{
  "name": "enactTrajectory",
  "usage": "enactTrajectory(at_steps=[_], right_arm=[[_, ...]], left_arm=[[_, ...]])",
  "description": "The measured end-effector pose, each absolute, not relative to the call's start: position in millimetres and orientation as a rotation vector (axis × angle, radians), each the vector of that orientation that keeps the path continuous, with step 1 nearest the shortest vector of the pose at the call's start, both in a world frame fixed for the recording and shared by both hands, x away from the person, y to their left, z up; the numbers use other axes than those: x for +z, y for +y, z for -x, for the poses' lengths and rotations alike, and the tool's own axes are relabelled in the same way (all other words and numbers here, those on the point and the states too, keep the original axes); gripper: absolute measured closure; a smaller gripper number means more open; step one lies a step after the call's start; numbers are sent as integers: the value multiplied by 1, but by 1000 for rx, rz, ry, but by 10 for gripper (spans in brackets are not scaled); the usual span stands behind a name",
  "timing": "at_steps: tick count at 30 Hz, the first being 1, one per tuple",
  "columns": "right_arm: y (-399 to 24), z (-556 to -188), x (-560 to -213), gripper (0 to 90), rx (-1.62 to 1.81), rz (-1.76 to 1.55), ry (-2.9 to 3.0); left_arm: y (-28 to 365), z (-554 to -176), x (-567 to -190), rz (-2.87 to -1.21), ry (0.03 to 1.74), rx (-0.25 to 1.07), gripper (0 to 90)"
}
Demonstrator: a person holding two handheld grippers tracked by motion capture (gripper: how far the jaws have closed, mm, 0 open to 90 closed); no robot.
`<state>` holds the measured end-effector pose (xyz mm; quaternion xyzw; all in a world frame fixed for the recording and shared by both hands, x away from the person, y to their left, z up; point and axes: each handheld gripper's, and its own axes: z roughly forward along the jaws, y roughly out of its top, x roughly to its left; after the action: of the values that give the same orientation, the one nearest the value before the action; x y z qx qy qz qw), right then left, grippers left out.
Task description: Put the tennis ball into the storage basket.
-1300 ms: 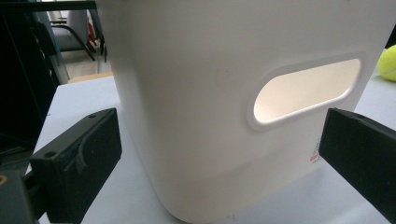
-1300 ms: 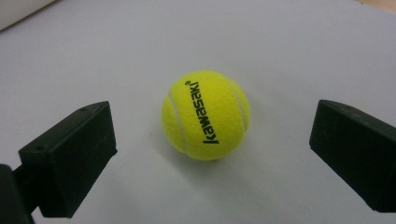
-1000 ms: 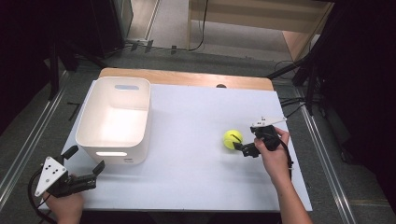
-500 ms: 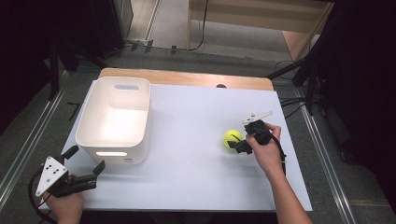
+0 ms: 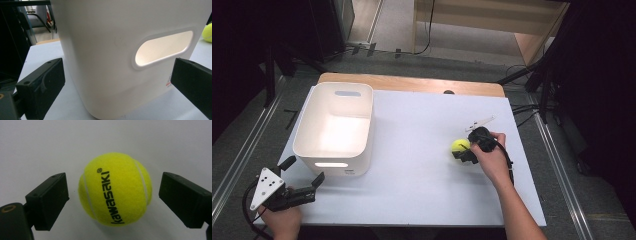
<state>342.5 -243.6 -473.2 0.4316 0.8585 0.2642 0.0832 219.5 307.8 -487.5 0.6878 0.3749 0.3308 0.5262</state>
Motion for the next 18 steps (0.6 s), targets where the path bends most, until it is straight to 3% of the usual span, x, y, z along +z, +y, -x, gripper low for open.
enactTrajectory(at_steps=[7, 18], right_arm=[[-240, -346, -479, 79, 764, -1299, 2607], [-239, -351, -486, 225, 726, -1316, 2627]], left_arm=[[308, -219, -487, -1648, 895, 792, 0], [308, -220, -487, -1649, 895, 793, 0]])
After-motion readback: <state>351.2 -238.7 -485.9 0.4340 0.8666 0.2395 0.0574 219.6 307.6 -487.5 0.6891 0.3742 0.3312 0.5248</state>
